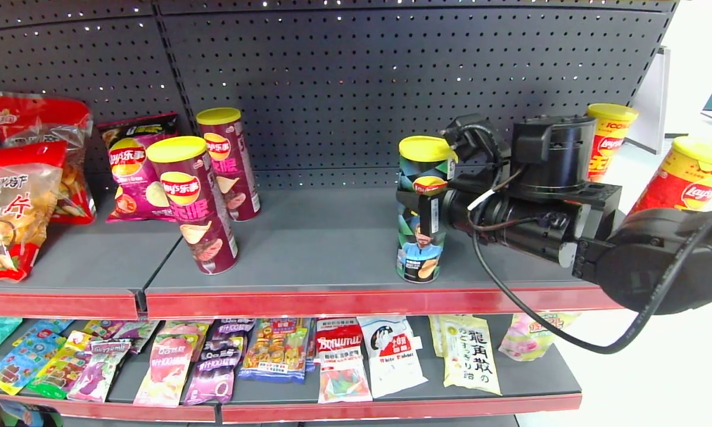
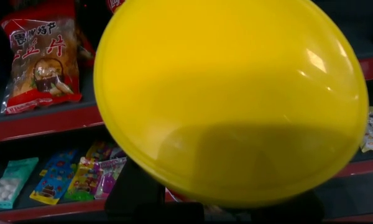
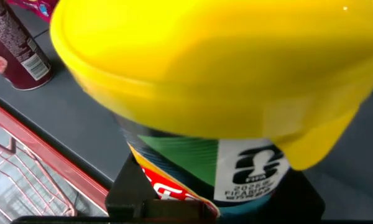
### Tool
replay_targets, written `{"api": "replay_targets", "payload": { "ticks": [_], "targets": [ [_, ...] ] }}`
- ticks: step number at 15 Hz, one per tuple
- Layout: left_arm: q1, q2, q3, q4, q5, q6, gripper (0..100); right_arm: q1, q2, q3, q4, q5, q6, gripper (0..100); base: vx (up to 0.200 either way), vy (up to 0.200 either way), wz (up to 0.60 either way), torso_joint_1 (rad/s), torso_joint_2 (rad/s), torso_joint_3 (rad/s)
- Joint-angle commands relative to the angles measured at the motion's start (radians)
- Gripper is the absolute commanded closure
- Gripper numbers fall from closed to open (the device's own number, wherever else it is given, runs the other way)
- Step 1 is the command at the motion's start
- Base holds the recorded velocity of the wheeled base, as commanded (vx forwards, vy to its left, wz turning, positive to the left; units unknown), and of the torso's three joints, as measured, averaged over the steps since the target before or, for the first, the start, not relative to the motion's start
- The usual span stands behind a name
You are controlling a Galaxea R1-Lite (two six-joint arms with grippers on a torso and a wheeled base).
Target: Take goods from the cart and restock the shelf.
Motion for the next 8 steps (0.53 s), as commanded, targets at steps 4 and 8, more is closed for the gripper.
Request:
{"api": "replay_targets", "payload": {
  "ticks": [4, 8],
  "targets": [
    [0.000, -0.003, 0.000, 0.001, 0.001, 0.000, 100, 0.012, 0.004, 0.024, -0.029, -0.008, 0.022, 100, 0.000, 0.000, 0.00, 0.000, 0.00, 0.000],
    [0.000, -0.005, 0.000, 0.001, 0.001, 0.000, 100, 0.013, 0.001, 0.065, -0.083, -0.014, 0.009, 100, 0.000, 0.000, 0.00, 0.000, 0.00, 0.000]
  ]
}}
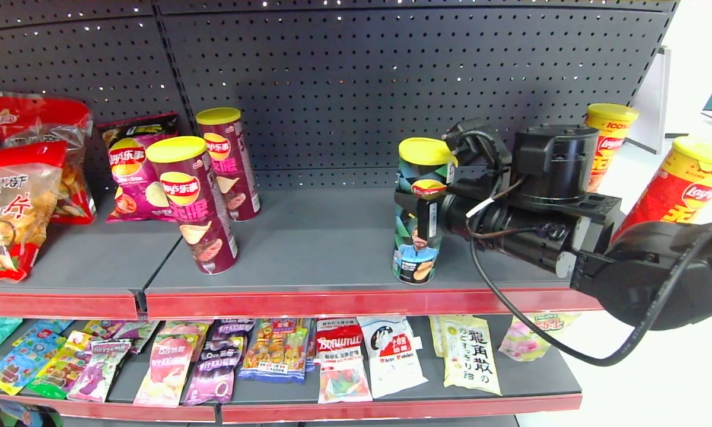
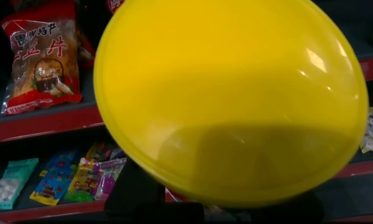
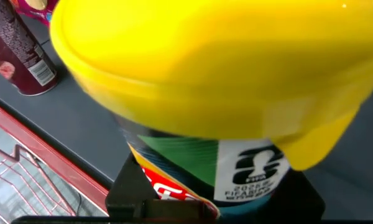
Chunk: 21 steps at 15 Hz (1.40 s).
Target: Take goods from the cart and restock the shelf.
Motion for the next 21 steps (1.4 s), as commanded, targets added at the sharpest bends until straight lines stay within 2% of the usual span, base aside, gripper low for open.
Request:
{"api": "replay_targets", "payload": {
  "ticks": [1, 4, 8, 9, 16, 21],
  "targets": [
    [0.001, -0.001, 0.000, 0.000, 0.001, 0.000, 100, 0.003, -0.002, 0.019, 0.002, -0.006, -0.003, 100, 0.000, 0.000, 0.00, 0.000, 0.00, 0.000],
    [0.001, 0.001, -0.001, 0.000, 0.001, 0.000, 100, 0.029, -0.001, 0.022, 0.002, -0.058, -0.002, 100, 0.000, 0.000, 0.00, 0.000, 0.00, 0.000],
    [0.001, -0.001, -0.001, 0.000, 0.001, 0.000, 100, 0.035, 0.001, 0.021, 0.000, -0.063, -0.002, 100, 0.000, 0.000, 0.00, 0.000, 0.00, 0.000],
    [0.001, -0.001, -0.001, 0.000, 0.001, 0.000, 100, 0.037, 0.001, 0.019, -0.001, -0.072, -0.002, 0, 0.000, 0.000, 0.00, 0.000, 0.00, 0.000],
    [0.001, -0.001, -0.005, -0.002, 0.001, 0.000, 100, 0.083, -0.110, 0.119, -0.001, -0.135, 0.006, 0, 0.000, 0.000, 0.00, 0.000, 0.00, 0.000],
    [0.001, -0.001, -0.001, -0.002, -0.002, -0.002, 100, 0.112, -0.360, 0.380, -0.001, -0.163, 0.024, 0, 0.000, 0.000, 0.00, 0.000, 0.00, 0.000]
  ]
}}
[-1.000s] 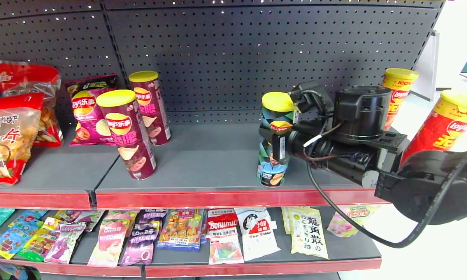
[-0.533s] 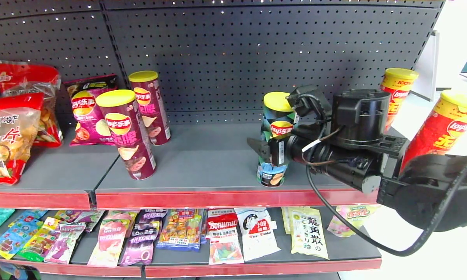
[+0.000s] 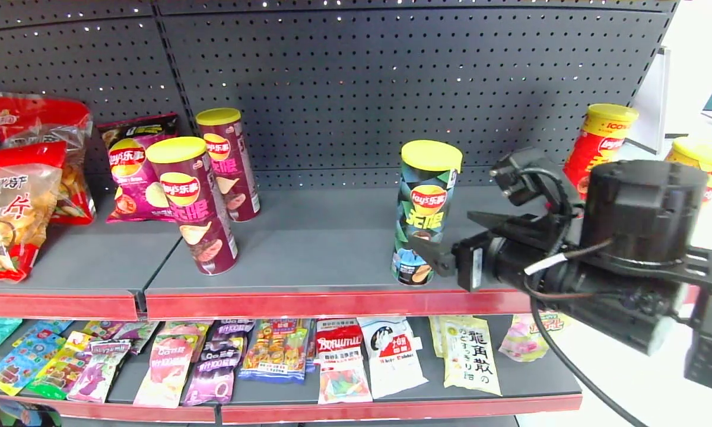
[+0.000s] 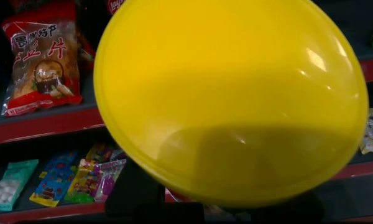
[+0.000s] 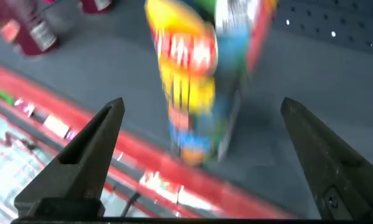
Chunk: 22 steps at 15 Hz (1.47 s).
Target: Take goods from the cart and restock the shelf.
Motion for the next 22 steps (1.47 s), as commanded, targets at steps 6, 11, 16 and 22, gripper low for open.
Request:
{"api": "replay_targets", "payload": {
  "ticks": [6, 11, 16, 22],
  "targets": [
    [-0.001, 0.078, -0.041, -0.006, -0.012, 0.001, 100, -0.259, -0.671, 0.512, 0.013, 0.006, -0.191, 0, 0.000, 0.000, 0.00, 0.000, 0.00, 0.000],
    [-0.018, 0.198, -0.099, -0.008, -0.161, -0.004, 100, -0.672, -1.177, 0.705, 0.319, 0.045, -0.166, 0, 0.000, 0.000, 0.00, 0.000, 0.00, 0.000],
    [-0.018, 0.288, -0.139, -0.071, -0.256, -0.015, 100, -0.662, -1.492, 0.691, 0.658, 0.013, -0.180, 0, 0.000, 0.000, 0.00, 0.000, 0.00, 0.000],
    [-0.018, 0.352, -0.160, -0.106, -0.269, -0.016, 100, -0.662, -1.492, 0.693, 0.660, -0.005, -0.111, 0, 0.000, 0.000, -0.30, 0.000, 0.00, 0.001]
  ]
}}
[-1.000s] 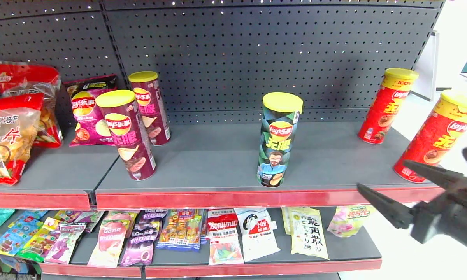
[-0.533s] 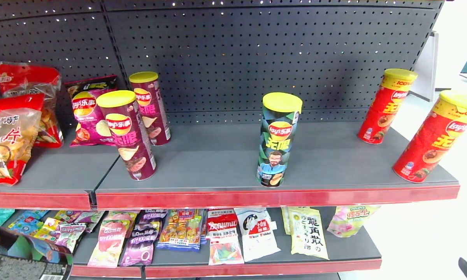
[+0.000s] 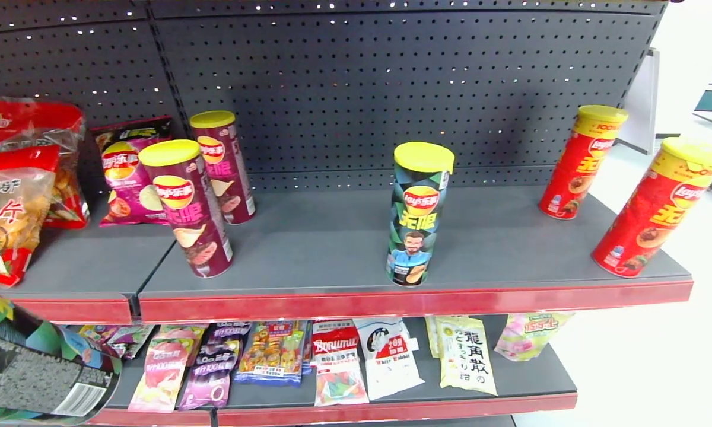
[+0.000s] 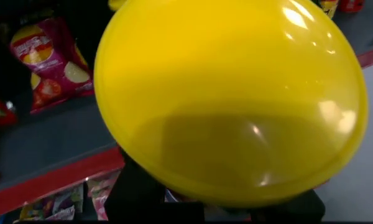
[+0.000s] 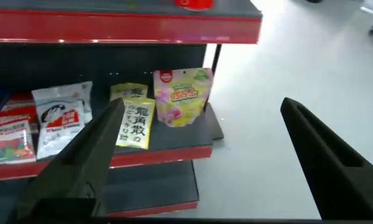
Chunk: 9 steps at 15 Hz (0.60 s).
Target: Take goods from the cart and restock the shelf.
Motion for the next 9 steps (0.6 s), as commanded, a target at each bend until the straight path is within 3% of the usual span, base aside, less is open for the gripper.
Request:
{"api": "replay_targets", "payload": {
  "ticks": [1, 5, 9],
  "targets": [
    [0.000, 0.023, -0.001, -0.002, -0.001, 0.000, 100, 0.000, -0.006, 0.000, 0.000, -0.001, 0.002, 0, 0.000, 0.000, -0.60, 0.002, 0.00, -0.002],
    [0.000, 0.026, -0.008, -0.002, -0.001, 0.000, 100, 0.000, -0.006, 0.000, 0.000, 0.004, 0.002, 0, 0.000, 0.000, -0.60, 0.005, 0.00, -0.001],
    [0.000, 0.078, -0.041, -0.002, 0.002, -0.001, 100, 0.000, -0.006, 0.000, 0.000, 0.002, 0.016, 0, 0.000, 0.000, 0.00, 0.000, 0.00, 0.000]
  ]
}}
